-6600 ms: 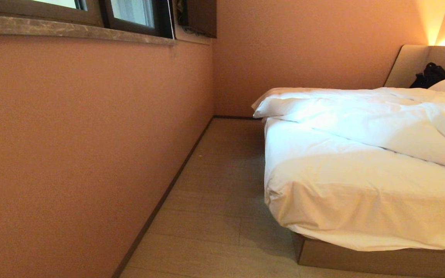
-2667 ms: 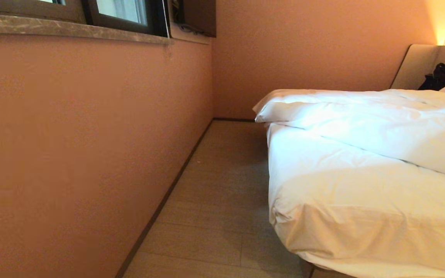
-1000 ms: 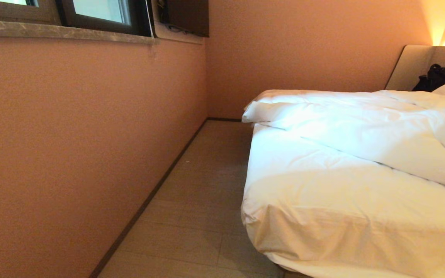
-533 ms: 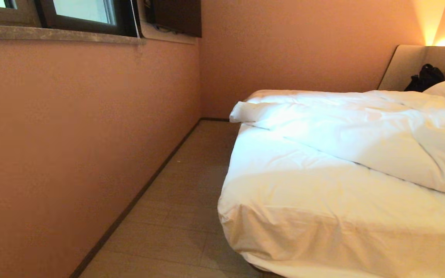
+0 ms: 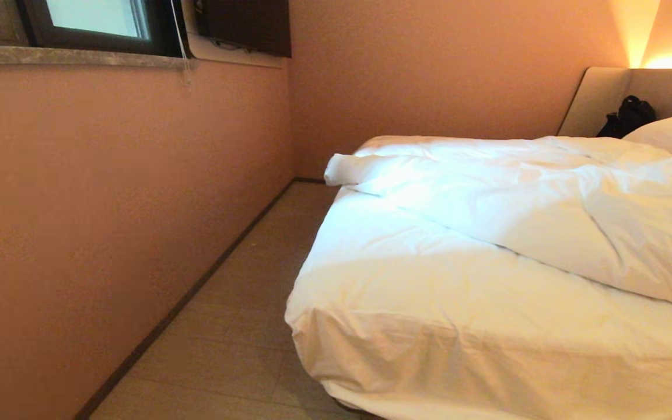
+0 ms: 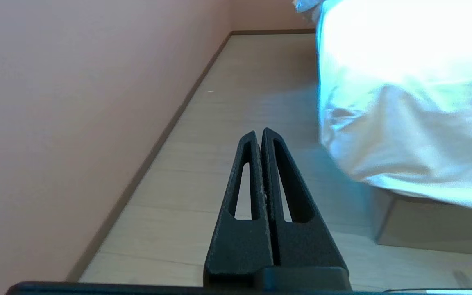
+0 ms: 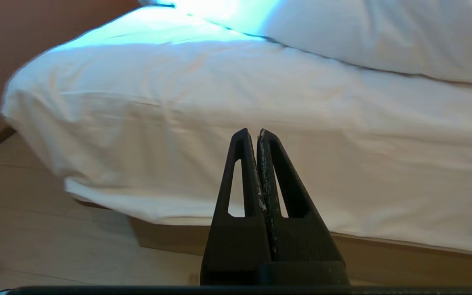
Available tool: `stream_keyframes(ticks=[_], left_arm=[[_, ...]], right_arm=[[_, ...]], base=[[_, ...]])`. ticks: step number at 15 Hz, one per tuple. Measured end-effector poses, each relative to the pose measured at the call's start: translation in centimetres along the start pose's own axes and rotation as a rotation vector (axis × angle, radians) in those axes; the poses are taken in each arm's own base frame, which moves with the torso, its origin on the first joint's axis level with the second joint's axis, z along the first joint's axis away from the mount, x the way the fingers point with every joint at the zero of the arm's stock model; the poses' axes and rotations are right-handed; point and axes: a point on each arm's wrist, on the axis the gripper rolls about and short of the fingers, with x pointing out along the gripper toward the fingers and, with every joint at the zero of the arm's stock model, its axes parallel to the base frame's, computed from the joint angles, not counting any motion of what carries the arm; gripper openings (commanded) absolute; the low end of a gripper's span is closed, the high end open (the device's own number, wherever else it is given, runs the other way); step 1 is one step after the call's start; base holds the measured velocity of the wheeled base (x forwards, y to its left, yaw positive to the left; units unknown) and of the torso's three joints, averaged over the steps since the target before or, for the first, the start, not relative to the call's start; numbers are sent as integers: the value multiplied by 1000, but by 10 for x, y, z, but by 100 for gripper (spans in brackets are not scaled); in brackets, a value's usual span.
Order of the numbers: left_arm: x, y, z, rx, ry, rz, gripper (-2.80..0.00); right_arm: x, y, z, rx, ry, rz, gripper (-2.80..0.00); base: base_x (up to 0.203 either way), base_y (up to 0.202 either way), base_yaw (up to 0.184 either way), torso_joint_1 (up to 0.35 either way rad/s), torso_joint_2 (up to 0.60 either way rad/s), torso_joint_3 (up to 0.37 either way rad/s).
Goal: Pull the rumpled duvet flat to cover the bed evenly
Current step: Hold the folded corner of the quilt
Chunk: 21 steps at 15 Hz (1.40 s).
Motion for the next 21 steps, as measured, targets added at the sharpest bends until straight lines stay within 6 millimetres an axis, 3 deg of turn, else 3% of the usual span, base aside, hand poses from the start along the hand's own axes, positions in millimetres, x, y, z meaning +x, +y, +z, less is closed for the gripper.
stream_keyframes(ticks=[21], left_arm=[[0,0,0,2,4,6,-280]], right_arm=[[0,0,0,0,0,-1,-280]], base=[[0,-193,-1,3,2,3]])
